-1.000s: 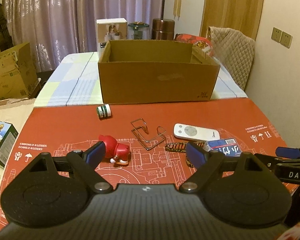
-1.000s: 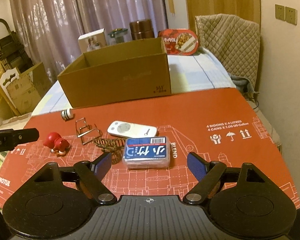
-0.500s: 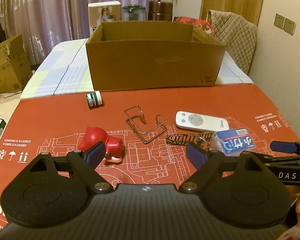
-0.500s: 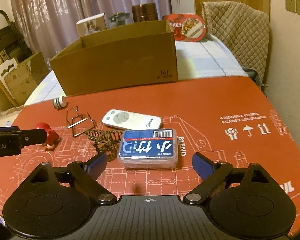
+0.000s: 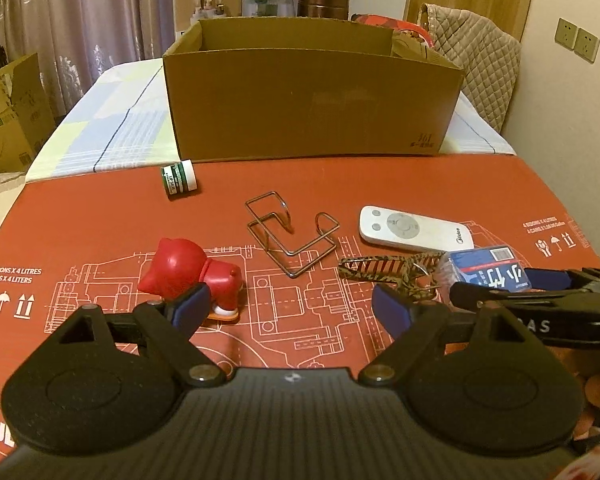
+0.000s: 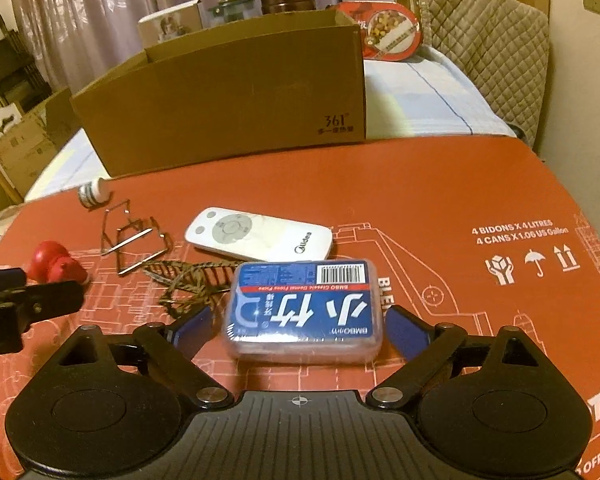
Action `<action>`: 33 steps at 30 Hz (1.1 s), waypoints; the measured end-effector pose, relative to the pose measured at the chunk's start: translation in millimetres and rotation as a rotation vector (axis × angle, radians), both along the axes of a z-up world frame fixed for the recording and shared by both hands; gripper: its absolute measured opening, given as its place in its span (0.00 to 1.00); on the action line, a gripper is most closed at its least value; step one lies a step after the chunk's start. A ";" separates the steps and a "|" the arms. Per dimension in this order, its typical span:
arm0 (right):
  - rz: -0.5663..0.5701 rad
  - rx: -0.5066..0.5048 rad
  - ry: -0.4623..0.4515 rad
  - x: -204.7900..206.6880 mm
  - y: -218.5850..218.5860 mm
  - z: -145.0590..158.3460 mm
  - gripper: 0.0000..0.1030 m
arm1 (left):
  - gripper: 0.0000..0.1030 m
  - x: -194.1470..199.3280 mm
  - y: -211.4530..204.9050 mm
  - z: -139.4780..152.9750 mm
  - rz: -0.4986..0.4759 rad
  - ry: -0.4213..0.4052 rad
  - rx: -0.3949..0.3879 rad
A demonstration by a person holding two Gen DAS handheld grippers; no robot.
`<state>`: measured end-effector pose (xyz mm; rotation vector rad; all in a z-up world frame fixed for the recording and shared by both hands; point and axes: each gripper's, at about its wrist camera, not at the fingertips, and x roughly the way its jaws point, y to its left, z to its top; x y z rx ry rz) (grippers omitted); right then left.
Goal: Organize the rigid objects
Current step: 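Grasp the blue floss pick box with the right tool, then grasp the leopard-print coiled cord with the left tool while the right tool holds the floss box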
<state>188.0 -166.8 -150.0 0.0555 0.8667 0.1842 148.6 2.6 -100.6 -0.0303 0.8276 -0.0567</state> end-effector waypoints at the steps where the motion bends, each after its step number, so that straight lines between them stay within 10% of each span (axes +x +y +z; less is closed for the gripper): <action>1: -0.004 -0.003 0.004 2.0 0.4 -1.4 0.88 | 0.82 0.3 0.0 -0.6 0.001 0.000 -0.002; 26: -0.108 -0.006 -0.039 -11.3 -59.4 17.2 0.82 | 0.81 7.4 -55.6 -17.5 -0.115 -0.036 -0.021; 33: -0.138 -0.002 -0.036 -13.9 -77.5 18.0 0.82 | 0.66 18.2 -87.4 -32.9 -0.132 -0.046 0.036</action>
